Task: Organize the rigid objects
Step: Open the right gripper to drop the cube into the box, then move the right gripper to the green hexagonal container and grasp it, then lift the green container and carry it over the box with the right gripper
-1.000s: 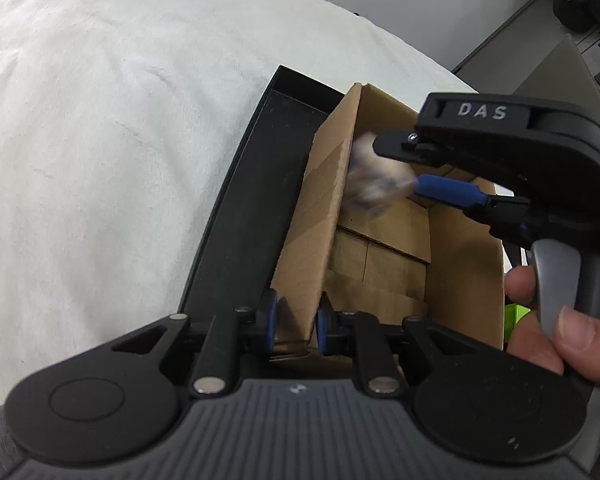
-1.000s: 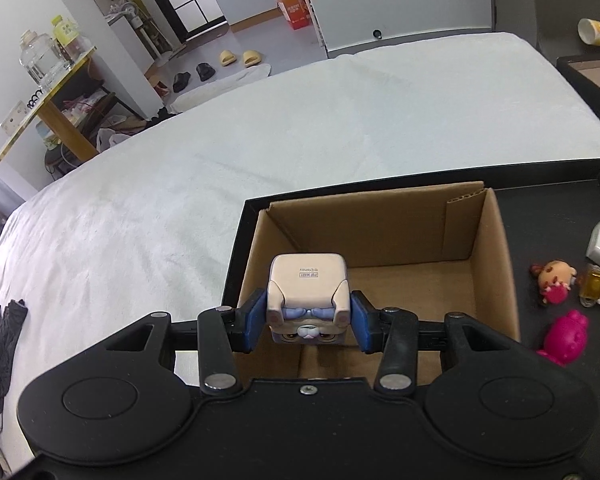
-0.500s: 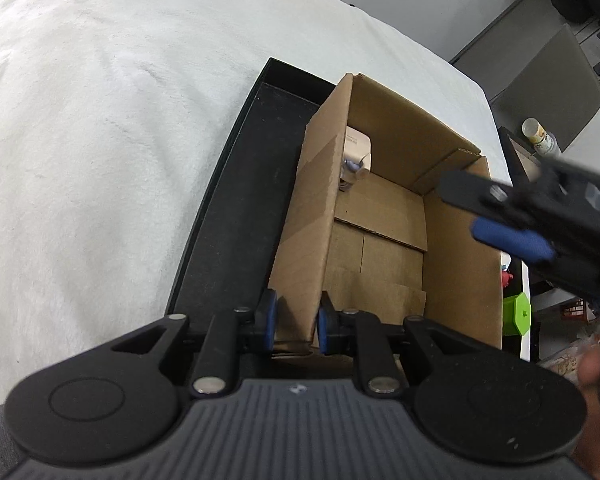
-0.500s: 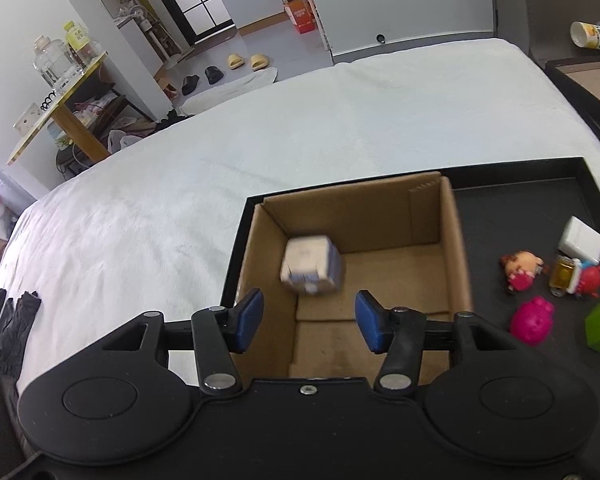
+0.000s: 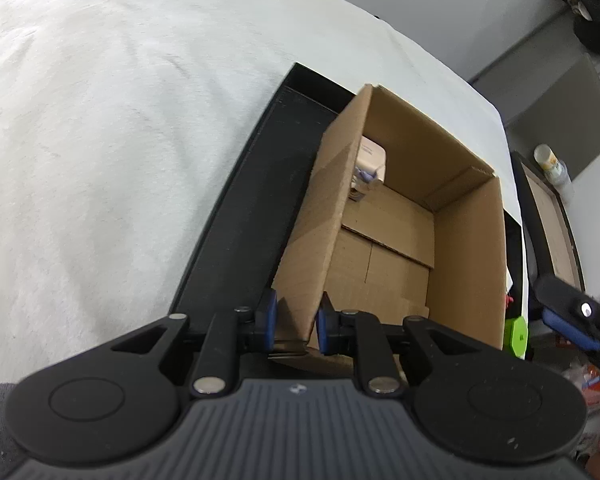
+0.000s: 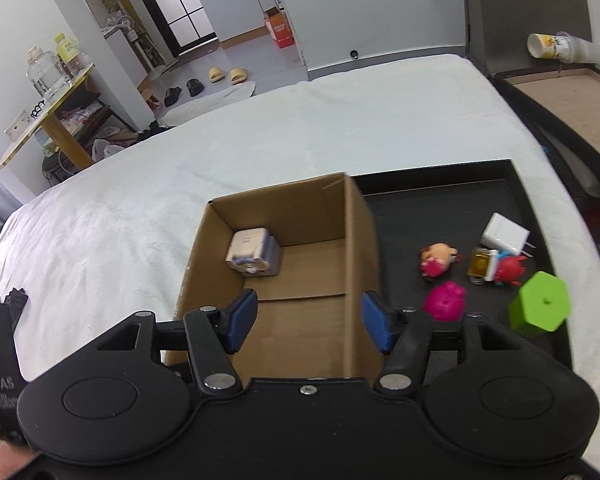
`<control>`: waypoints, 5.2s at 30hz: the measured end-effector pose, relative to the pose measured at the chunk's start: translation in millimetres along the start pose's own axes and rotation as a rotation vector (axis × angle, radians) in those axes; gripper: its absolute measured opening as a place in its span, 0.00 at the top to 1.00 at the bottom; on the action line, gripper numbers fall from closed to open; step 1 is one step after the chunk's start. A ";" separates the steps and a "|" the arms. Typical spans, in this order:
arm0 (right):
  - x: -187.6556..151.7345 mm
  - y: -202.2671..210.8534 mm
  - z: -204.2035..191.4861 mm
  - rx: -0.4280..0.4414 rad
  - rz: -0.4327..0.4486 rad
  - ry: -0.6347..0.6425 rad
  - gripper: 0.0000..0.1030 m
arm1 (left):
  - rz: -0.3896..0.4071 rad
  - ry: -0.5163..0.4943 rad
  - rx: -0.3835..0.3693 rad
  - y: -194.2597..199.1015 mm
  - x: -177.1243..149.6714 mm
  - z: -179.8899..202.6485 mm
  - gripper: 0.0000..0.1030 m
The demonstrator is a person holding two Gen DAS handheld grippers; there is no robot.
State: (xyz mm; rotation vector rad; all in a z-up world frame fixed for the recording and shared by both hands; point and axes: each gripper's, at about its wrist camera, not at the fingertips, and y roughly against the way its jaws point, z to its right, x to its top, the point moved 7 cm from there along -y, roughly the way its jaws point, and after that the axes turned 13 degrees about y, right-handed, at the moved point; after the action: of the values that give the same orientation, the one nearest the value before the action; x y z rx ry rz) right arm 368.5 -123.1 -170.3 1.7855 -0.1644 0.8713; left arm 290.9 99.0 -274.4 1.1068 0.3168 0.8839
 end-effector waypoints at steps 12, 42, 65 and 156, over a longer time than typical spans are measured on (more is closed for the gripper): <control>-11.9 20.8 42.4 -0.048 0.007 0.002 0.42 | 0.028 0.013 0.029 3.8 -0.8 1.6 0.82; -41.7 -8.3 167.9 -0.176 -0.076 -0.110 0.32 | 0.048 -0.066 0.070 -5.1 -4.5 8.7 0.83; -57.8 -56.1 170.3 -0.246 -0.170 0.045 0.42 | 0.050 -0.088 0.095 -13.5 -5.5 11.1 0.82; 41.4 -61.4 -35.2 -0.011 -0.048 0.217 0.49 | 0.001 -0.093 0.062 -17.6 -3.5 12.8 0.81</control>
State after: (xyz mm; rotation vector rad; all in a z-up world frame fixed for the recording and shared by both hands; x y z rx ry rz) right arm 412.5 -55.8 -186.4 1.6650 0.0134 1.0201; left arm 304.7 85.4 -284.7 1.2014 0.2678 0.8256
